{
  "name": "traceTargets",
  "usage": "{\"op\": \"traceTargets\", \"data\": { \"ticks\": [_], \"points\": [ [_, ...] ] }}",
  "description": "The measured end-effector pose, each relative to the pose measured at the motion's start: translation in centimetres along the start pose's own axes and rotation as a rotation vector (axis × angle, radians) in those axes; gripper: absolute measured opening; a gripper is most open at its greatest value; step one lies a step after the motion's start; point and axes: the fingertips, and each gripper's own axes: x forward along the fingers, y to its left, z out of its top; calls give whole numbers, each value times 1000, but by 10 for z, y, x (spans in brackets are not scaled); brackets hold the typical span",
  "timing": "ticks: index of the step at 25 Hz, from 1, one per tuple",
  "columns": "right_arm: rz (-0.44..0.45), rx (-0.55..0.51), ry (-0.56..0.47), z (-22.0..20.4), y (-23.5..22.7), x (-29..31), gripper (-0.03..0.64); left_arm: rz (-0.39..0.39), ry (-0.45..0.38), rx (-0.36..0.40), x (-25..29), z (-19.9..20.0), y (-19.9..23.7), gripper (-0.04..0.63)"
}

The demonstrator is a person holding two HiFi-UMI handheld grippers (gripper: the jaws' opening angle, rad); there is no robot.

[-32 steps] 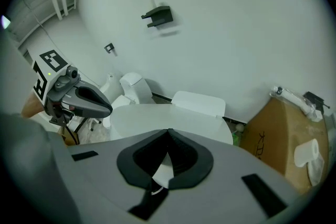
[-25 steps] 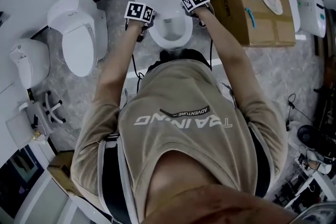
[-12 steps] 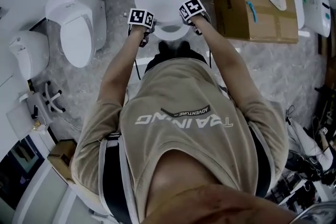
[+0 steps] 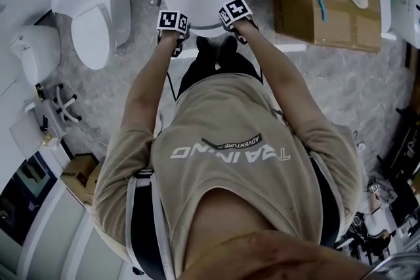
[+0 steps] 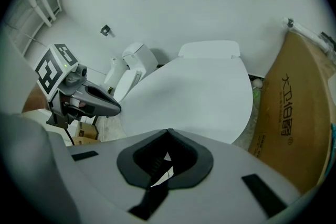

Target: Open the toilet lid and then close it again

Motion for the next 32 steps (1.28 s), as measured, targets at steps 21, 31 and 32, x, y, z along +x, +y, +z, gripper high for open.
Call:
{"op": "traceTargets", "data": {
  "ticks": [21, 31, 32],
  "points": [
    [-47, 301, 64, -65, -28, 78, 11, 9, 89, -93, 94, -26, 21, 3],
    [-89, 367, 77, -100, -52, 127, 11, 37, 120, -113, 154, -50, 33, 3],
    [-102, 362, 75, -103, -54, 131, 11, 40, 120, -120, 159, -53, 34, 3]
  ]
}}
